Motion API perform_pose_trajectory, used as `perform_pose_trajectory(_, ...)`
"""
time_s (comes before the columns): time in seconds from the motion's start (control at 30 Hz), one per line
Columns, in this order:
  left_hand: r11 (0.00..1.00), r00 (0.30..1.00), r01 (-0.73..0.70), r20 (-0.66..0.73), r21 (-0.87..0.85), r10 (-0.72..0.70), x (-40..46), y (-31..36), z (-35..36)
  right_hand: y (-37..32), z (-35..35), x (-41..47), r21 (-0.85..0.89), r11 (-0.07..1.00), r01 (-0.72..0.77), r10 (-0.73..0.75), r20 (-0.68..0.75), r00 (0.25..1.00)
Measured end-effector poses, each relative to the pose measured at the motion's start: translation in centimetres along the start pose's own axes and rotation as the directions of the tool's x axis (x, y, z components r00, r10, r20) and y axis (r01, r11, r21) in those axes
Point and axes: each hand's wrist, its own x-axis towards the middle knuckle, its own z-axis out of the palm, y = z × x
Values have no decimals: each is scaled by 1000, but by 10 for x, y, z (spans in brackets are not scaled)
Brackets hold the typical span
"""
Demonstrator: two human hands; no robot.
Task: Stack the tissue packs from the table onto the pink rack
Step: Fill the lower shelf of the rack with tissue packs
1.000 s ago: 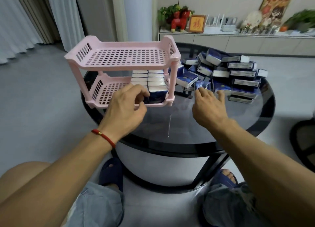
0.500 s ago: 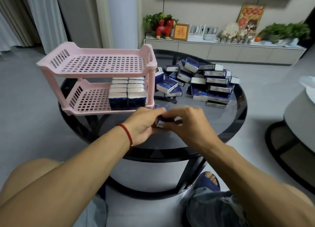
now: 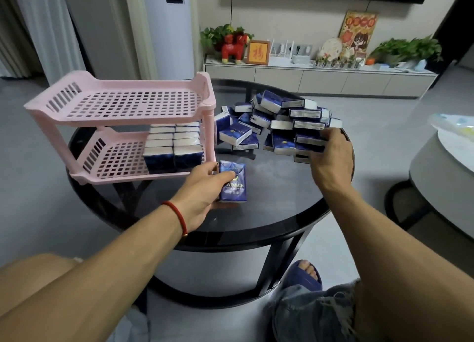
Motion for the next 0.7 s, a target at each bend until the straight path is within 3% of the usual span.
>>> perform_pose_trajectory(0.27,998,1000,-16,3,64,15,-1,0,0,16,4,-2,-66,983,174,-174,2,985)
perform_pose_trajectory(0.57,992,999,-54,0,116,54,3,1,-1,-5,-16,-23,132,928,349,-357,38,933)
perform_pose_trajectory(0.7,975,991,-122,-35,186,131,4,2,0,-27,-28,-45,312,913,263,-326,171,930)
